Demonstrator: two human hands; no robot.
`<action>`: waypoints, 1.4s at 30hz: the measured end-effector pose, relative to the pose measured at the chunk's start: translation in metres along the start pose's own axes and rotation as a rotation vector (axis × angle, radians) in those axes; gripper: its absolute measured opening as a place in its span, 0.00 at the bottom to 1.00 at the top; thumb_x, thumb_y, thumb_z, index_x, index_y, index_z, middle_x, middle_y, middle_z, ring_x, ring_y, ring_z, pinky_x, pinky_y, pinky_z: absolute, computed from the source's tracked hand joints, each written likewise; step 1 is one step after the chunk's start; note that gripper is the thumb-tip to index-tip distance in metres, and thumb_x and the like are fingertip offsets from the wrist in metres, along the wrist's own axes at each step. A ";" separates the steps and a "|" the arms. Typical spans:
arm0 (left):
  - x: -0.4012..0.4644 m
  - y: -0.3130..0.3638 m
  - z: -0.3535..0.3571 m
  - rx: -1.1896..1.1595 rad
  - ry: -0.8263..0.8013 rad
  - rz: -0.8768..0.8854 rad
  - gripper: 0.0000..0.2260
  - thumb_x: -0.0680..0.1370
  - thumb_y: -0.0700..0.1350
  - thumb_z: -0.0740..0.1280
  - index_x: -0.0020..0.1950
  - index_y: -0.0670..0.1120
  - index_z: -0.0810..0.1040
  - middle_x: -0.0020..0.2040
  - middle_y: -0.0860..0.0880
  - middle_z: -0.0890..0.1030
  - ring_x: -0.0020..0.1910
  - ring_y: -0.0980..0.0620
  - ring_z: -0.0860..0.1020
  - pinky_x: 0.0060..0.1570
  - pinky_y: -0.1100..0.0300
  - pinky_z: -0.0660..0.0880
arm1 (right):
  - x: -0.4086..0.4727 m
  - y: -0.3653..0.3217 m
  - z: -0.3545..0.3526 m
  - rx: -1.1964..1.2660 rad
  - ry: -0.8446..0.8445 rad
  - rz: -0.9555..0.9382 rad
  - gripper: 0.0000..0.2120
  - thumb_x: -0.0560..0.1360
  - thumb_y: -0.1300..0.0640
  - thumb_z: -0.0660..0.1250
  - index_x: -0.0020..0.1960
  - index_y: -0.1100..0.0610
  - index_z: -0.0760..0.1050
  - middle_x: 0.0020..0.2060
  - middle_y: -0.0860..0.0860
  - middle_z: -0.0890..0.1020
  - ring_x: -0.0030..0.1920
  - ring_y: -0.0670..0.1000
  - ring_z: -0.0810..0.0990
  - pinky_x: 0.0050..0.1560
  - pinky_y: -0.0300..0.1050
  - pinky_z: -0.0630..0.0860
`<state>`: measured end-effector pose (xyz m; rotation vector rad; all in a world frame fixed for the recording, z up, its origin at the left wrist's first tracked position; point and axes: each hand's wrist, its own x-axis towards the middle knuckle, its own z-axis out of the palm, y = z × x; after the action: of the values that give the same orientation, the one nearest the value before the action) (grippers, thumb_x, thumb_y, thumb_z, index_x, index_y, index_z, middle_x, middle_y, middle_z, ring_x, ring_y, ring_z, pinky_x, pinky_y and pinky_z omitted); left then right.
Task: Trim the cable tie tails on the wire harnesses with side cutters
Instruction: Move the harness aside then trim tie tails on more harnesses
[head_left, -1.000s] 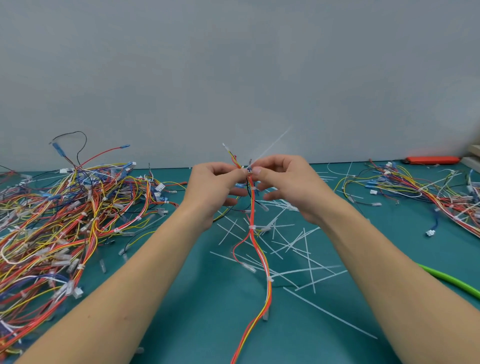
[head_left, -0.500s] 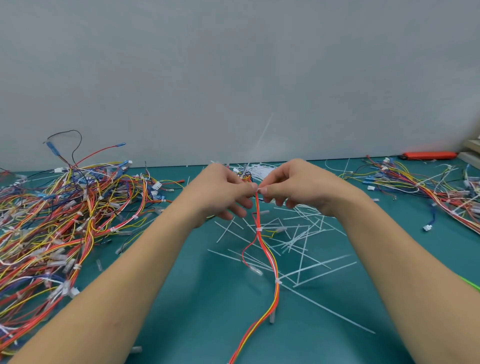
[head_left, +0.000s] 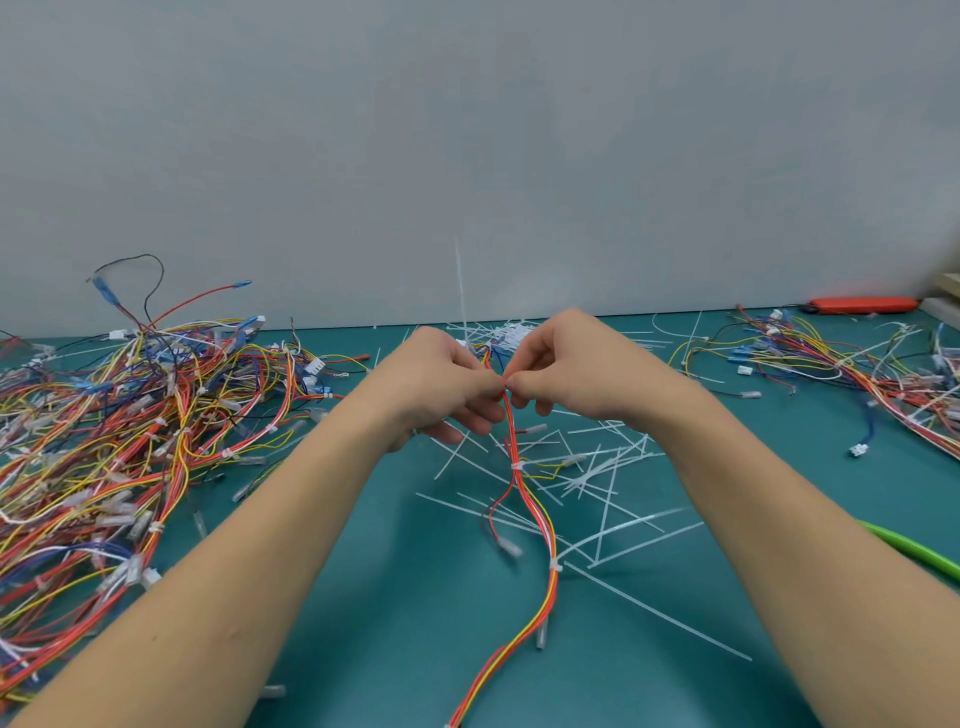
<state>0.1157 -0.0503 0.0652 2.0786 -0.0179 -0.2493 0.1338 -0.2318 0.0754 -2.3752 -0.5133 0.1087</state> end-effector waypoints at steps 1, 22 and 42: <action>0.000 0.000 0.000 0.008 0.004 -0.003 0.08 0.79 0.45 0.70 0.47 0.41 0.85 0.40 0.46 0.88 0.38 0.52 0.87 0.27 0.63 0.76 | -0.001 -0.001 0.001 -0.012 0.000 0.000 0.06 0.74 0.60 0.70 0.40 0.56 0.85 0.34 0.48 0.87 0.33 0.45 0.84 0.28 0.37 0.72; -0.005 0.003 -0.003 -0.011 -0.117 0.013 0.14 0.77 0.54 0.75 0.50 0.43 0.82 0.46 0.46 0.88 0.41 0.45 0.88 0.31 0.57 0.81 | 0.002 0.003 0.002 0.529 0.086 0.151 0.06 0.80 0.59 0.70 0.53 0.62 0.81 0.35 0.53 0.87 0.36 0.51 0.87 0.40 0.46 0.82; -0.002 0.008 0.003 -0.298 -0.178 0.075 0.06 0.79 0.47 0.72 0.43 0.48 0.85 0.39 0.49 0.82 0.36 0.52 0.81 0.30 0.60 0.78 | -0.007 0.000 -0.048 -0.104 0.276 0.036 0.17 0.74 0.62 0.74 0.61 0.51 0.81 0.53 0.52 0.83 0.52 0.50 0.81 0.53 0.46 0.78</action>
<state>0.1141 -0.0566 0.0713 1.7515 -0.1574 -0.3679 0.1374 -0.2640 0.1110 -2.4493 -0.3508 -0.2318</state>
